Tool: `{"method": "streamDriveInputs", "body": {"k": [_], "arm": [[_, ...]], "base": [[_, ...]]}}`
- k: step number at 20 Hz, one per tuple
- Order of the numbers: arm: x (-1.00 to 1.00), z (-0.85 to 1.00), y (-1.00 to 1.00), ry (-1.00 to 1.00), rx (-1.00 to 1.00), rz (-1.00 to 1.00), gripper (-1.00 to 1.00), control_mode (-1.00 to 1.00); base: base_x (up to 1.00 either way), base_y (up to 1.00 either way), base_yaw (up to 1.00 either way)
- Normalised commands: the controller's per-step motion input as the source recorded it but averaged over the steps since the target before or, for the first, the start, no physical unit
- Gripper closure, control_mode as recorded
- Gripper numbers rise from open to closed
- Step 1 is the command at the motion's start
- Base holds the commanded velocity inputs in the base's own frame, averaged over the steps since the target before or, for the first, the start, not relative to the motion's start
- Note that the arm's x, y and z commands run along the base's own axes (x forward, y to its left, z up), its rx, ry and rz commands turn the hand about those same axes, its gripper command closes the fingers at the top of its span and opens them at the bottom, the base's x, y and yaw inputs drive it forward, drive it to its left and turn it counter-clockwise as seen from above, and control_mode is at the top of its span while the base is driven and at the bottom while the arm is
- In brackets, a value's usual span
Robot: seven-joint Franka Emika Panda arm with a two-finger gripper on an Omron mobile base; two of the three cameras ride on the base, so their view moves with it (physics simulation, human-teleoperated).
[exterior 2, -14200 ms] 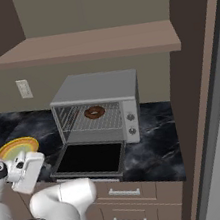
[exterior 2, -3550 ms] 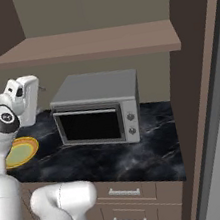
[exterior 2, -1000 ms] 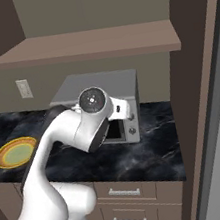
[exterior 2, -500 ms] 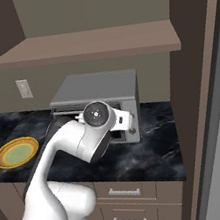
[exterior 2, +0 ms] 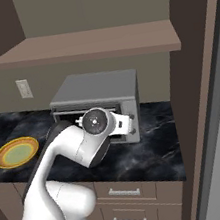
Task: Pick up the bagel from the plate, place it on the toaster oven rack, close the door, and set the timer.
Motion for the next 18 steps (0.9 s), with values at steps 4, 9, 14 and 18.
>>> {"method": "streamDriveInputs", "body": {"k": [4,9,14,18], "arm": [[0.01,0.0,-0.03,0.0,-0.05,0.0,-1.0,-1.0],[0.02,-0.02,-0.02,0.0,-0.06,0.0,-1.0,-1.0],[0.0,-0.21,-0.04,-0.01,-0.04,0.0,-1.0,-1.0],[0.0,-0.27,-0.06,-0.04,-0.01,0.0,-1.0,-1.0]], "base": [[0.0,0.0,0.0],[0.0,0.0,0.0],[0.0,0.0,0.0],[0.0,0.0,0.0]]}}
